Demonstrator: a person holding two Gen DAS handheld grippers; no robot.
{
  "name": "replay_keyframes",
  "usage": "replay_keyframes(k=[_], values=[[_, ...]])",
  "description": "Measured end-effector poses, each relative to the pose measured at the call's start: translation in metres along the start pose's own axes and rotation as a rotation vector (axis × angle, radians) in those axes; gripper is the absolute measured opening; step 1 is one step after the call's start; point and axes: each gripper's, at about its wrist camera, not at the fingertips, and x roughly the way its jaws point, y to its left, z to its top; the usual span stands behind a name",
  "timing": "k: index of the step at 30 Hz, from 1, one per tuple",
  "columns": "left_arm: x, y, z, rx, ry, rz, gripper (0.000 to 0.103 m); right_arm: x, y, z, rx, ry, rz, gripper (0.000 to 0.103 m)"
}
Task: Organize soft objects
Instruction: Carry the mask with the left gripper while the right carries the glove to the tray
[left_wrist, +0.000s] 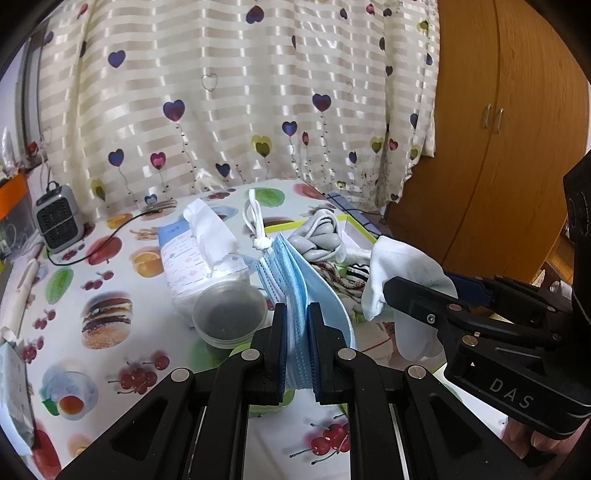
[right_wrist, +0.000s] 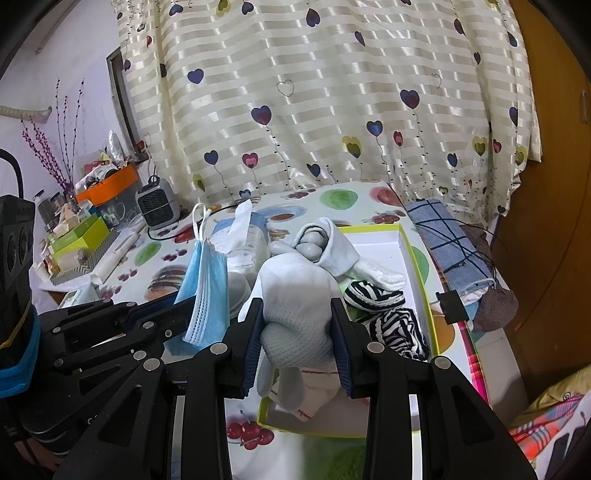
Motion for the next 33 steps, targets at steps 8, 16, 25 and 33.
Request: replay_keyframes(k=[8,16,25,33], values=[[0.013,-0.012,0.002,0.012,0.016,-0.003,0.010,0.006,-0.014,0.001,0.013,0.007,-0.006,0.036],[0.028,-0.008,0.005,-0.004,0.045,-0.040,0.010,0.013,-0.024,0.002,0.029,0.014,-0.019,0.036],[0.047,-0.011,0.013,-0.007,0.074,-0.063,0.010,0.023,-0.048,0.004,0.065,0.018,-0.042,0.036],[0.067,-0.023,0.023,0.015,0.095,-0.101,0.010,0.045,-0.068,0.012,0.082,0.035,-0.060,0.036]])
